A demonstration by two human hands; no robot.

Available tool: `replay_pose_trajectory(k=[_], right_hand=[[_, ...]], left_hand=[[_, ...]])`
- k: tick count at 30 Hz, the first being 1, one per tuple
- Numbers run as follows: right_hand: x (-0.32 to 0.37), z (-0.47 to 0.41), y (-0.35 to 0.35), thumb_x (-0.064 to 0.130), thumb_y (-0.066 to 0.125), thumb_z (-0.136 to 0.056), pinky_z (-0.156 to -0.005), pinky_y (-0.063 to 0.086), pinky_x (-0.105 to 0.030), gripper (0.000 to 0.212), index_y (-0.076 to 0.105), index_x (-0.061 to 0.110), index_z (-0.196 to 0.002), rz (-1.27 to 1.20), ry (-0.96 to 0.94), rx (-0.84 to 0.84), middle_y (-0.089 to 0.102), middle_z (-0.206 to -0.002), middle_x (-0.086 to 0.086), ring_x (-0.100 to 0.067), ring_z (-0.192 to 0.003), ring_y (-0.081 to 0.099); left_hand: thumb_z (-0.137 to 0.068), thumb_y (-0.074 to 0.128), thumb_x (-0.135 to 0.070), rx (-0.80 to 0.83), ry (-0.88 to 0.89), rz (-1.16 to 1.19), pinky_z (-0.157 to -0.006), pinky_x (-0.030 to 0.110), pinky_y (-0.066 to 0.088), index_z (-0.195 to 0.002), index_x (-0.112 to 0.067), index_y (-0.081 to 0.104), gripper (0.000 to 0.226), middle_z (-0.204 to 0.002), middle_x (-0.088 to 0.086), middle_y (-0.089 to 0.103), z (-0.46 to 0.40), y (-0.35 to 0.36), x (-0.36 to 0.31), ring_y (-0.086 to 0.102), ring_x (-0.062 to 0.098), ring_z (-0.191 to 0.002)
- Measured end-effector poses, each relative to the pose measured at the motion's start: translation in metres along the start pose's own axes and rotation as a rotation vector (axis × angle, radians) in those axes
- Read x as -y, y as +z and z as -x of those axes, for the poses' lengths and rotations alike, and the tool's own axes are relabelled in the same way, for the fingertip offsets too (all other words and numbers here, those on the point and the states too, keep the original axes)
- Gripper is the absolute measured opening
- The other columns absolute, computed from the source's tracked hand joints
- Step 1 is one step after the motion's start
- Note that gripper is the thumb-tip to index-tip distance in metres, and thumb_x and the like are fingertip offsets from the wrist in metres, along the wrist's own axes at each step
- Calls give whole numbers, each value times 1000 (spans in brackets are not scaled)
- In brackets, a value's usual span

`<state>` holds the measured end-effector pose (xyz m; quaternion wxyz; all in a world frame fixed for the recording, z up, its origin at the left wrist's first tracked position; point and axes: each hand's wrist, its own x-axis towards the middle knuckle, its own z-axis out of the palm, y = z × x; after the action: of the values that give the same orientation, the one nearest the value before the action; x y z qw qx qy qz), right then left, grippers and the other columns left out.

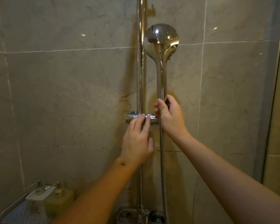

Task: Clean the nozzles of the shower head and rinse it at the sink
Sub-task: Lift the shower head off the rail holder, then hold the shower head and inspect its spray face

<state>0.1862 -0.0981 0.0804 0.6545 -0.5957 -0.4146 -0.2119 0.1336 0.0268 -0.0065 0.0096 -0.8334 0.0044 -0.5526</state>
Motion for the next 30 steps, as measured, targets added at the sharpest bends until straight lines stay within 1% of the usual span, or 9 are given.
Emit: replay_pose_trajectory(k=[3, 6, 9, 12, 14, 19, 24, 27, 30], right_hand=[[7, 37, -7, 18, 49, -103, -62, 53, -26, 15, 56, 8, -94, -103, 38, 85, 64, -86, -8, -14, -73, 63], [6, 88, -12, 19, 49, -103, -59, 48, -23, 11, 57, 16, -95, -149, 74, 173, 63, -84, -3, -13, -69, 60], [-3, 145, -12, 28, 51, -99, -59, 44, -26, 15, 61, 19, -104, -193, 131, 268, 62, -81, -2, -14, -67, 56], [-12, 198, -7, 31, 52, -97, -64, 42, -22, 25, 62, 18, -115, -206, 232, 366, 64, -80, 10, -2, -71, 56], [-19, 229, -2, 31, 52, -96, -64, 44, -21, 28, 61, 15, -116, -222, 316, 427, 64, -79, 10, 0, -72, 57], [-35, 291, 12, 27, 57, -98, -54, 44, -26, 21, 62, 12, -111, -342, 585, 498, 60, -75, 1, -14, -62, 53], [-56, 350, 11, 17, 64, -95, -48, 39, -31, 18, 54, 4, -103, -384, 841, 582, 53, -65, -12, -22, -51, 49], [-65, 377, 7, 24, 63, -83, -45, 33, -28, 20, 51, 9, -87, -417, 983, 685, 43, -58, -6, -17, -46, 41], [-67, 395, 5, 19, 62, -80, -38, 23, -22, 15, 48, 15, -83, -588, 1215, 725, 29, -55, 2, -10, -42, 28]], left_hand=[[-92, 52, -24, -30, -115, 252, -110, 36, 44, -148, -9, 49, 59, -146, 10, 51, 4, -19, -13, 44, 20, -138], [-97, 43, -36, -26, -427, 660, -100, 28, 49, -143, -15, 54, 52, -130, 1, 61, 24, -38, -24, 58, 10, -119], [-98, 51, -44, 17, -733, 1141, -87, 31, 55, -128, -15, 60, 43, -109, 3, 72, 55, -52, -39, 69, 13, -101], [-93, 57, -51, 23, -932, 1373, -79, 33, 55, -115, -11, 66, 46, -103, 10, 75, 97, -60, -51, 71, 20, -93], [-88, 61, -55, 64, -1004, 1429, -82, 37, 57, -114, -9, 67, 53, -105, 16, 75, 126, -64, -61, 71, 27, -96], [-89, 59, -40, 29, -1236, 1361, -75, 36, 59, -84, -13, 68, 28, -89, 17, 76, 188, -71, -77, 72, 26, -82], [-93, 61, -40, 39, -1428, 1300, -75, 37, 57, -90, -9, 59, 32, -71, 14, 73, 241, -61, -76, 73, 27, -76], [-88, 62, -42, 15, -1502, 1367, -75, 44, 60, -91, -5, 57, 38, -61, 11, 64, 267, -58, -77, 71, 32, -66], [-91, 55, -42, -14, -1619, 1435, -62, 41, 60, -90, -7, 55, 35, -60, 8, 56, 282, -59, -82, 61, 26, -53]])
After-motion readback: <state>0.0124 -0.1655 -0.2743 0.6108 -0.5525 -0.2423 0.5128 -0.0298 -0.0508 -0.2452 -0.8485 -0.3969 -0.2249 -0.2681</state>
